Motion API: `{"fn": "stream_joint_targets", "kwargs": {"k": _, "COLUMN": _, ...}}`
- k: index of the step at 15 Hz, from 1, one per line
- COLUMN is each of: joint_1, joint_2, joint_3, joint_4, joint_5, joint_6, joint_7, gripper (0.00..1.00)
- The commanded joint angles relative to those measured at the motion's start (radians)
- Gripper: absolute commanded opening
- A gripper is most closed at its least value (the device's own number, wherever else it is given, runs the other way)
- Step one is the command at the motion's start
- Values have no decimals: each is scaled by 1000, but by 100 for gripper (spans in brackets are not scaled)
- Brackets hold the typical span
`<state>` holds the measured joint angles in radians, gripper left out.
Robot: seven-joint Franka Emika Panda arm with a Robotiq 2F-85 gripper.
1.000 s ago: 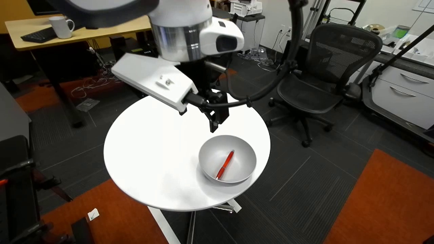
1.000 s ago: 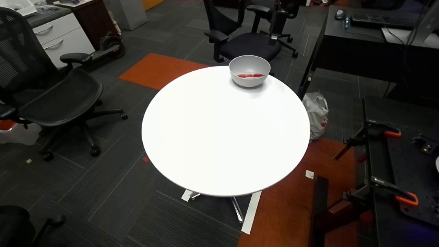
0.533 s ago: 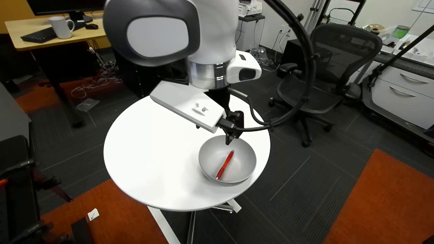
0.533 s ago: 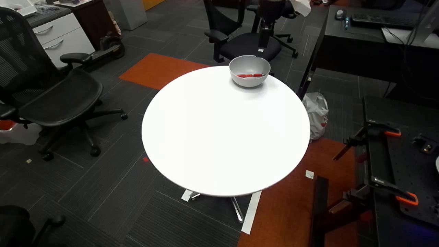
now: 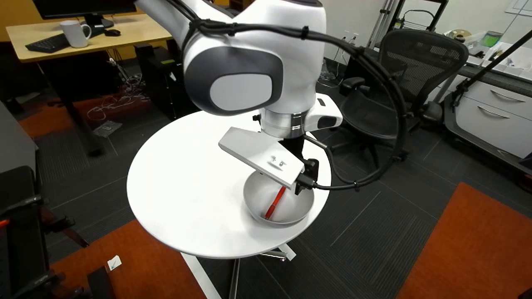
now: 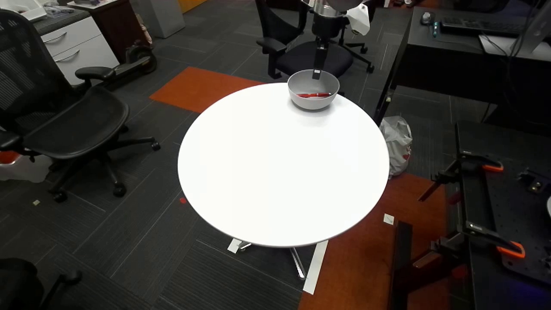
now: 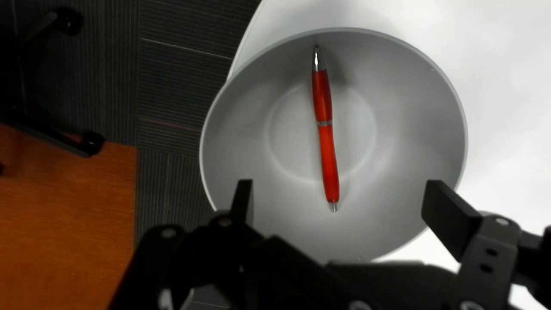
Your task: Put the marker on the table
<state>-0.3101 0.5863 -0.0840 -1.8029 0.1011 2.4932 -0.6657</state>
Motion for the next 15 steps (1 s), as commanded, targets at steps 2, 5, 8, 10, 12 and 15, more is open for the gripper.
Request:
{"fn": "stream_joint_targets", "kwargs": {"k": 2, "joint_1": -21, "joint_2": 3, "joint_3": 22, "joint_4": 1, "joint_5": -22, "joint_6": -2, "joint_7": 14, "gripper": 100}}
{"fn": "stream_joint_targets", "kwargs": {"k": 5, "joint_1": -20, "joint_2": 1, "joint_3": 24, "joint_4": 1, "joint_5": -22, "joint_6": -2, "joint_7": 14, "gripper": 100}}
{"fn": "stream_joint_targets", "kwargs": {"k": 8, "joint_1": -9, "joint_2": 3, "joint_3": 18, "joint_4": -13, "joint_5": -37, "joint_6": 66, "joint_7": 19, "gripper": 100}}
{"fn": "stream_joint_targets", "kwargs": {"k": 10, "joint_1": -3, "joint_2": 15, "joint_3": 17, "joint_4": -11, "joint_5": -58, "joint_6": 109, "joint_7": 24, "gripper": 100}}
{"fn": "stream_joint_targets", "kwargs": {"k": 12, "joint_1": 0, "joint_2": 32, "joint_3": 18, "joint_4": -5, "joint_5": -78, "joint_6": 138, "joint_7": 35, "gripper": 100}}
{"fn": "stream_joint_targets", "kwargs": {"k": 15, "joint_1": -4, "joint_2": 61, "joint_3": 29, "joint_4": 8, "joint_5": -92, "joint_6": 146, "joint_7": 36, "gripper": 100}}
